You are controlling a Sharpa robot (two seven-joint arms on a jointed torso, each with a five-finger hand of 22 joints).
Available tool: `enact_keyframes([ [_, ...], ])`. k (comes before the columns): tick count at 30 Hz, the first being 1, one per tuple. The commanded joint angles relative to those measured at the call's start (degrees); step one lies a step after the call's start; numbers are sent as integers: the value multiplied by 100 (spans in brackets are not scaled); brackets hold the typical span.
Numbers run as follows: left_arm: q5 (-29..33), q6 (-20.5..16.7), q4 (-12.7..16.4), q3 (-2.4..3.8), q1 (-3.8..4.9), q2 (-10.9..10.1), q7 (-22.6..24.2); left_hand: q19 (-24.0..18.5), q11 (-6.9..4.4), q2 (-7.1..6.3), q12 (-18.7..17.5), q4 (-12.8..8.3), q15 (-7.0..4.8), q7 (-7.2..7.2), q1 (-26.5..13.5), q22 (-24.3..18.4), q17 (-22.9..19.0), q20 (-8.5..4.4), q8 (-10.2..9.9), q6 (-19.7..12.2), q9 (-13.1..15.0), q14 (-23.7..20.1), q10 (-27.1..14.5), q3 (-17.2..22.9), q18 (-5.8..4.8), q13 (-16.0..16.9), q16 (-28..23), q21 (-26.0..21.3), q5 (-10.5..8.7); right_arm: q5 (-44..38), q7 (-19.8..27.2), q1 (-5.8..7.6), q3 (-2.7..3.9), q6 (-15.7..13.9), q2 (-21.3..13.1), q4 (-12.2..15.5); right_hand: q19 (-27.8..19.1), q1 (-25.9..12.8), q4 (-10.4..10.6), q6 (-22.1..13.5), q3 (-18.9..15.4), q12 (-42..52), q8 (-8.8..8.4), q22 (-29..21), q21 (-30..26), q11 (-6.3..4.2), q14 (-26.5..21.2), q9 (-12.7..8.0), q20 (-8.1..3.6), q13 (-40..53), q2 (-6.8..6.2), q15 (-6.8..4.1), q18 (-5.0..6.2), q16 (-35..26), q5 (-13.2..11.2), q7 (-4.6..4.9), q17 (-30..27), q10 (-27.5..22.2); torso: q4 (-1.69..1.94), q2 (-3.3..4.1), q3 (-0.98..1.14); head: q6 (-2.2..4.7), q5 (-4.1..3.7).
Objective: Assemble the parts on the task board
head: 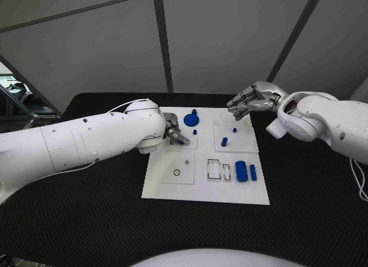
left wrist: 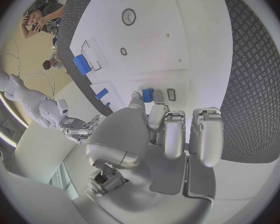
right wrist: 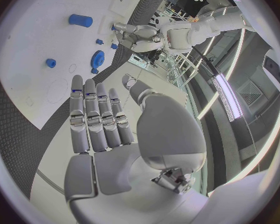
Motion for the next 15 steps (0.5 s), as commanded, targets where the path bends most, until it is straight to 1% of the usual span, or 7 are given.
enact_keyframes([
  [1, 28, 66, 5, 3, 6, 7, -44, 494, 0, -37, -6, 33, -28, -7, -7, 1329, 1505, -45, -22, 31, -6, 595, -13, 11, -251, 4, 13, 26, 11, 2, 30, 11, 3, 52, 9, 1, 45, -15, 6, 16, -33, -12, -10, -5, -21, 8, -42, 3, 2, 3, 39, 2, 19, -8, 30, 18, -6, -40, -3, -1, 0, -5, -1],
  [4, 28, 48, -1, 3, 6, 11, -39, 496, -7, -7, -8, 2, -31, -17, 45, 1332, 1505, -47, -25, 49, -5, 595, -8, 56, -252, 2, 13, 28, 19, 2, 31, 10, 3, 54, 13, -2, 45, -15, 6, 16, -33, -12, -10, -5, -21, 8, -42, 3, 2, 3, 39, 2, 19, -8, 30, 18, -6, -40, -3, 2, 1, -6, -3],
  [7, 28, 7, -11, 4, 6, 15, -23, 499, -22, 112, -17, -77, -43, -34, 177, 1338, 1505, -56, -48, 54, -10, 595, -6, 185, -253, -8, 13, 34, 25, 2, 32, 10, 3, 54, 14, -4, 45, -15, 6, 16, -33, -12, -10, -5, -21, 8, -42, 3, 2, 3, 39, 2, 19, -8, 30, 18, -6, -40, -1, 1, 1, -8, -3],
  [9, 28, -30, -17, 4, 6, 15, -7, 503, -36, 214, -25, -176, -55, -48, 315, 1345, 1505, -66, -70, 46, -16, 595, -8, 306, -255, -15, 13, 40, 28, 2, 32, 10, 3, 55, 15, -5, 45, -15, 6, 16, -33, -12, -10, -5, -21, 8, -42, 3, 2, 3, 39, 2, 19, -8, 30, 18, -6, -40, -1, 0, 1, -8, -5],
  [13, 32, -90, -18, 4, 6, 13, 47, 509, -53, 349, -33, -363, -71, -66, 512, 1357, 1505, -82, -111, 29, -26, 595, -6, 490, -259, -19, 13, 51, 46, 2, 33, 10, 3, 59, 15, -7, 45, -15, 6, 16, -33, -12, -10, -5, -21, 8, -42, 3, 2, 3, 39, 2, 19, -8, 30, 18, -6, -40, -4, 1, 1, -14, -5],
  [14, 41, -108, -16, 4, 6, 12, 61, 512, -61, 383, -39, -441, -77, -76, 591, 1363, 1505, -87, -127, 18, -31, 595, -10, 555, -261, -24, 13, 56, 122, 2, 33, 10, 3, 61, 16, -8, 45, -15, 6, 16, -33, -12, -10, -5, -21, 8, -42, 3, 2, 3, 39, 2, 19, -8, 30, 18, -6, -40, -1, 2, 1, -13, -6],
  [15, 64, -128, -16, 4, 6, 11, 79, 514, -67, 403, -46, -523, -84, -80, 664, 1367, 1505, -95, -148, 2, -37, 595, -14, 617, -262, -28, 13, 60, 277, 2, 32, 10, 3, 66, 17, -10, 45, -15, 6, 16, -33, -12, -10, -5, -21, 8, -42, 3, 2, 3, 39, 2, 19, -8, 30, 18, -6, -40, -1, 1, 1, -13, -6],
])
